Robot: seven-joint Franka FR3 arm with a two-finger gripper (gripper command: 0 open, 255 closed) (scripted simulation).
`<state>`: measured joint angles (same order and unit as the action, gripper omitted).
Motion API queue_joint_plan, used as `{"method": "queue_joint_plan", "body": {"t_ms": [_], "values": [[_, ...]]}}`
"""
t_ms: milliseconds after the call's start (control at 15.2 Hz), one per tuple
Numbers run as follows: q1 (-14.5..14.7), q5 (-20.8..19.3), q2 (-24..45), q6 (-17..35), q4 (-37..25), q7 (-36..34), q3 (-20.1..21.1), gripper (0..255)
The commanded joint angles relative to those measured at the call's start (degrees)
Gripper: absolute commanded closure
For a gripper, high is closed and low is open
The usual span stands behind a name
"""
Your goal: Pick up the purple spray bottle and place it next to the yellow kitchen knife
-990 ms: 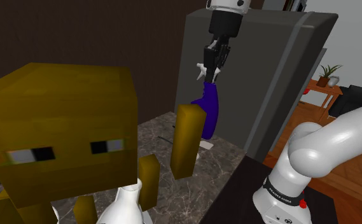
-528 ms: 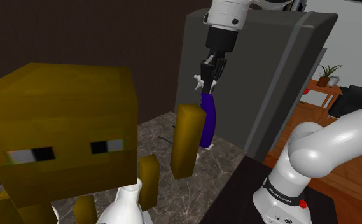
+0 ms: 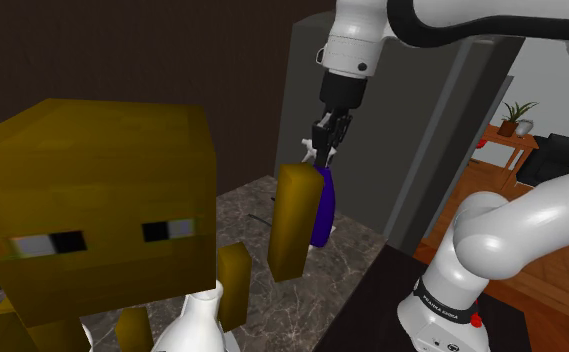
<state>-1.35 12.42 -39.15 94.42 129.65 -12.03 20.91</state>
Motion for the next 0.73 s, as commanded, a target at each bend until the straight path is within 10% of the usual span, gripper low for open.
{"method": "queue_joint_plan", "body": {"t_ms": [0, 660], "values": [[0.1, 0.2, -0.1, 1.5, 1.5, 0.1, 0.3, 255], [0.7, 1.5, -0.7, 8.8, 9.5, 0.4, 1.6, 255]]}}
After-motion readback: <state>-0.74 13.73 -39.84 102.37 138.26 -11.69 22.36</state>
